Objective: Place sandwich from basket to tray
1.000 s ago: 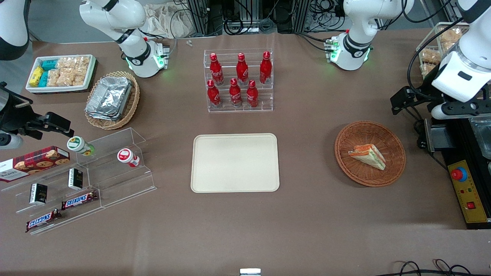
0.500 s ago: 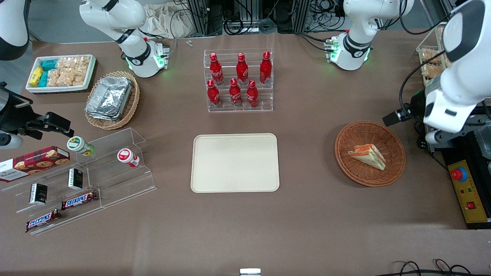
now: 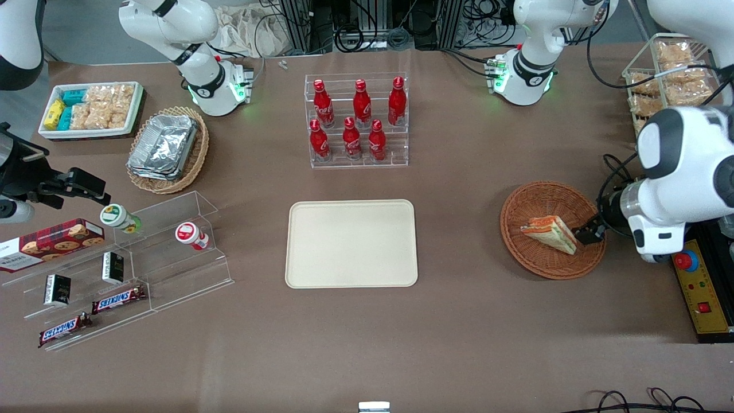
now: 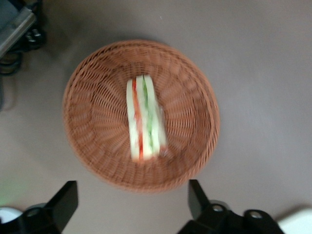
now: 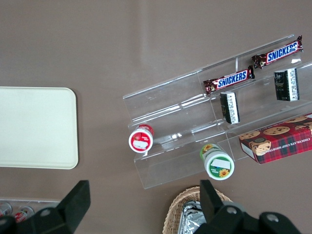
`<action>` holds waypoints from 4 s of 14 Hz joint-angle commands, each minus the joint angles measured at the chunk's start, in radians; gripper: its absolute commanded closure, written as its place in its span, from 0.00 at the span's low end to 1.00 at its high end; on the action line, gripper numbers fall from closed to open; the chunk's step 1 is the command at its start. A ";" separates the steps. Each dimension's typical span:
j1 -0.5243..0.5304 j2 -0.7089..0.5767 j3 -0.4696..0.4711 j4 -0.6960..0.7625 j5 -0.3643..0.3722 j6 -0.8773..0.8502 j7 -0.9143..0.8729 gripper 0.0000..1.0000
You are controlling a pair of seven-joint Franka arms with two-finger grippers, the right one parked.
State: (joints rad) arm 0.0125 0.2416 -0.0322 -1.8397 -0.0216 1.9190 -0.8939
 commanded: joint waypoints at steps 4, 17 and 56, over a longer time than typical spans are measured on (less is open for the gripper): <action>0.017 0.087 -0.008 -0.214 -0.004 0.306 -0.131 0.00; 0.017 -0.054 -0.018 -0.193 -0.023 0.171 -0.036 1.00; -0.223 0.314 -0.431 0.464 0.303 -0.124 0.219 0.00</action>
State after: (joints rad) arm -0.2595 0.6691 -0.4569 -1.3441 0.3087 1.8486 -0.6925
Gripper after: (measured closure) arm 0.000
